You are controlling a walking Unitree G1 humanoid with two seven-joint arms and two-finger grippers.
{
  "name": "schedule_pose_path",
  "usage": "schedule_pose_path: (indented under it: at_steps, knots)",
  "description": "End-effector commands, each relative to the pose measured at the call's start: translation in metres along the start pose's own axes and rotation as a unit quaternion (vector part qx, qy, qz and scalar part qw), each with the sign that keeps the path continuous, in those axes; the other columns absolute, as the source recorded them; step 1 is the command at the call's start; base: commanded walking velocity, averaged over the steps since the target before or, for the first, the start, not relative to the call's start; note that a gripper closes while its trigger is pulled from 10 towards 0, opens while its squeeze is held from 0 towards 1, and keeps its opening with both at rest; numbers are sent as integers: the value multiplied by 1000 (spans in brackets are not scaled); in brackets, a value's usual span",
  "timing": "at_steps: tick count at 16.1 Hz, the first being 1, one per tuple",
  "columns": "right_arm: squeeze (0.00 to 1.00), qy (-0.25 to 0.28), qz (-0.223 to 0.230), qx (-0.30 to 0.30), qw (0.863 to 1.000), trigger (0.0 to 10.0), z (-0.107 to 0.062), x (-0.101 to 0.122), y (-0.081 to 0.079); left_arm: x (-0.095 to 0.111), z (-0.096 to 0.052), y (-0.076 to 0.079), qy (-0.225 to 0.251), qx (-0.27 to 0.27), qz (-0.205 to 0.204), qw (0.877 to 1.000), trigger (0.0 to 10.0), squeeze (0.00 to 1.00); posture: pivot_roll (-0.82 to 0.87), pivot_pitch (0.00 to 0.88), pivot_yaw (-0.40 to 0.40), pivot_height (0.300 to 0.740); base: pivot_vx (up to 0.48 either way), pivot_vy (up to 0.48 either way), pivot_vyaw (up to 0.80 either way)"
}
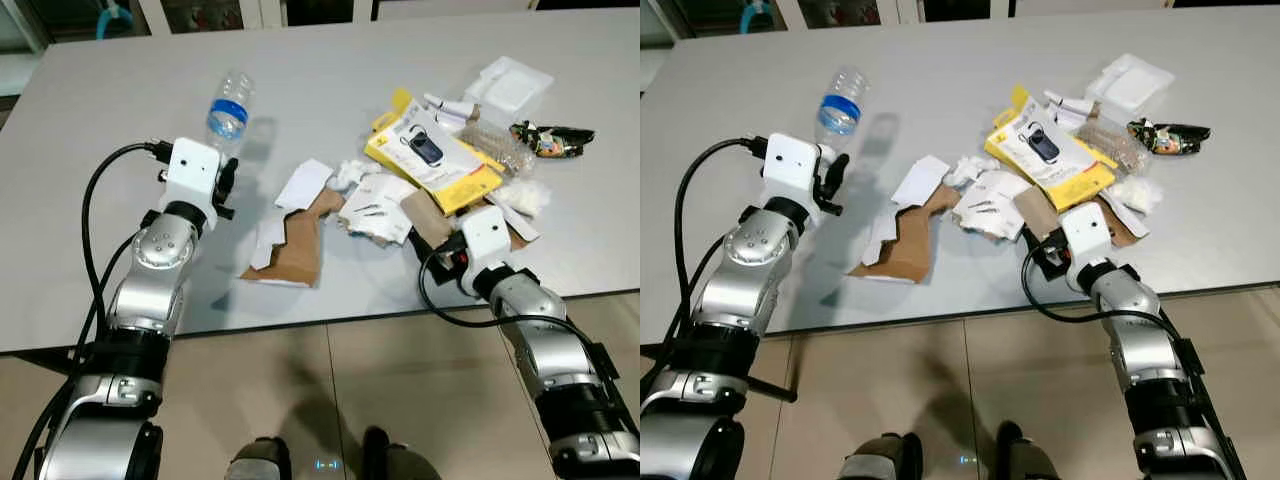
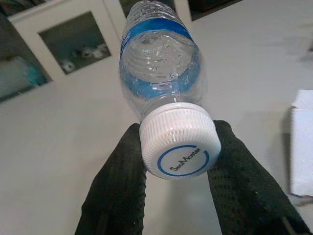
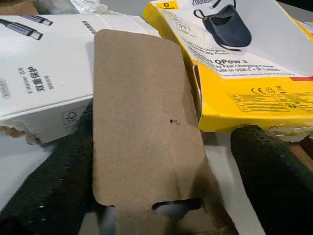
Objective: Picking trash to rubbish bin
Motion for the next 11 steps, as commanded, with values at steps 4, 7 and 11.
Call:
schedule_pose_path:
  at_steps: [4, 7, 11]
  knots:
    - [0, -87, 20, 13, 996, 0, -10, -53, -7, -4, -10, 14, -19, -78, -41, 996, 10000, 0, 348, 258, 49, 740, 0, 0, 0]
    - [0, -89, 20, 13, 996, 0, -11, -56, -6, -9, -18, 17, -39, -118, -43, 991, 10000, 0, 349, 262, 52, 740, 0, 0, 0]
    - [0, -86, 31, 22, 996, 0, -12, -60, -12, -8, -27, 28, -50, -161, -56, 984, 10000, 0, 352, 266, 58, 740, 0, 0, 0]
Point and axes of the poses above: a point about 5 cm out from each wrist's last joint towards the gripper, its own z axis pointing out of the wrist towards the gripper, its own x axis along the axis of the wrist's last joint, y = z × x, the point moved 4 cm from there along z, pointing out of the wrist towards the gripper, and after that the axes turned 5 degrees about z, right-handed, at the moved point
